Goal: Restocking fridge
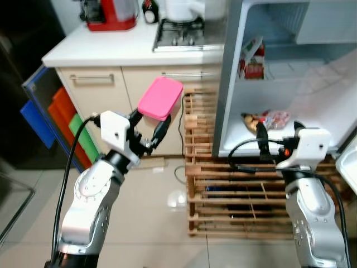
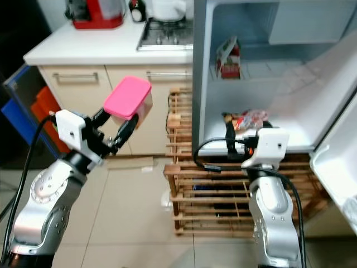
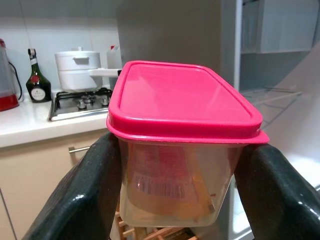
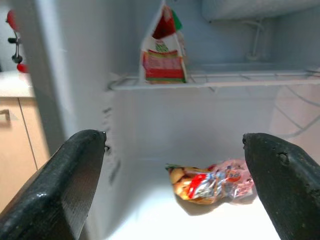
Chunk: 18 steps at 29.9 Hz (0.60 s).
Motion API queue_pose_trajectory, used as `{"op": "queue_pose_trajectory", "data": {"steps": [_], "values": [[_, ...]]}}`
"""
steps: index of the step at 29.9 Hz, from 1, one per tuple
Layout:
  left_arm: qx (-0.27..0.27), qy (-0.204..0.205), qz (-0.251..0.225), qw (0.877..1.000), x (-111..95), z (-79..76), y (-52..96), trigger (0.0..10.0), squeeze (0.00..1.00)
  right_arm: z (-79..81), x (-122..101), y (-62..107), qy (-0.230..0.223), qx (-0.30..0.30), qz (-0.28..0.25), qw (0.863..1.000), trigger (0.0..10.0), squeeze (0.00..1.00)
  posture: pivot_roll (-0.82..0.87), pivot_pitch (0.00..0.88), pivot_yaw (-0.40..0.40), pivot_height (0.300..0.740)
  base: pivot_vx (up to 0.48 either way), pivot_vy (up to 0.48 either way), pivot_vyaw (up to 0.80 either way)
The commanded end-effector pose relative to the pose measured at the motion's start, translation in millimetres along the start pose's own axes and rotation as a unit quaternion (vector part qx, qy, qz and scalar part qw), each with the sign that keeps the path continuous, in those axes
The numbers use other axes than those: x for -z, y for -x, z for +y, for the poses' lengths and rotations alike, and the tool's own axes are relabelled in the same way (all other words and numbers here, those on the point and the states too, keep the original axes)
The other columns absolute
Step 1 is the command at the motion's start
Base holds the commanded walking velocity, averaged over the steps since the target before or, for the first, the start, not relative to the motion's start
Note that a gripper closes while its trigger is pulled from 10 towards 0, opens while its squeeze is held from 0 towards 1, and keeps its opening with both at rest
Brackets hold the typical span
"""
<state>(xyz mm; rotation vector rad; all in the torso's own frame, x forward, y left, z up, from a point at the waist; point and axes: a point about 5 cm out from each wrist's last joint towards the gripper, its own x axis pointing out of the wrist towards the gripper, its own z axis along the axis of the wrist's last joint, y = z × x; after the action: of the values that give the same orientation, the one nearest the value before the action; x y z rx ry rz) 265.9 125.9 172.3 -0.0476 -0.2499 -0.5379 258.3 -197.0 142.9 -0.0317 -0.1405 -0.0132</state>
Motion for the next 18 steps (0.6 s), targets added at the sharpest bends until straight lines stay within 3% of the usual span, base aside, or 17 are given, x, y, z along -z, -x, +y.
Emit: {"op": "queue_pose_trajectory", "data": {"steps": [1, 3, 12, 18], "values": [[-0.003, -0.005, -0.004, 1.000, -2.6, 3.6, 0.9, 0.0, 0.00, 1.3, -2.6, -0.2, -0.002, 0.000, -0.008, 1.000, 10.0, 0.00, -0.10, 0.000, 0.087, 0.740, 0.000, -0.480, 0.42], [-0.002, -0.004, -0.005, 1.000, -3.0, 3.6, 0.8, 0.0, 0.00, 1.0, -2.3, 0.2, -0.003, 0.000, -0.008, 1.000, 10.0, 0.00, -0.10, 0.000, 0.088, 0.740, 0.000, -0.401, 0.21], [-0.002, -0.001, -0.006, 1.000, -3.3, 4.5, 0.5, 0.0, 0.00, 0.5, -1.9, 1.1, -0.003, 0.001, -0.009, 1.000, 10.0, 0.00, -0.10, 0.000, 0.089, 0.740, 0.000, 0.000, 0.00], [0.004, -0.003, -0.006, 1.000, -2.9, 4.7, -0.2, 0.0, 0.00, -15.9, 4.7, 7.6, 0.047, 0.030, 0.007, 0.998, 10.0, 0.00, -0.10, 0.000, 0.083, 0.740, 0.000, 0.000, 0.00]]}}
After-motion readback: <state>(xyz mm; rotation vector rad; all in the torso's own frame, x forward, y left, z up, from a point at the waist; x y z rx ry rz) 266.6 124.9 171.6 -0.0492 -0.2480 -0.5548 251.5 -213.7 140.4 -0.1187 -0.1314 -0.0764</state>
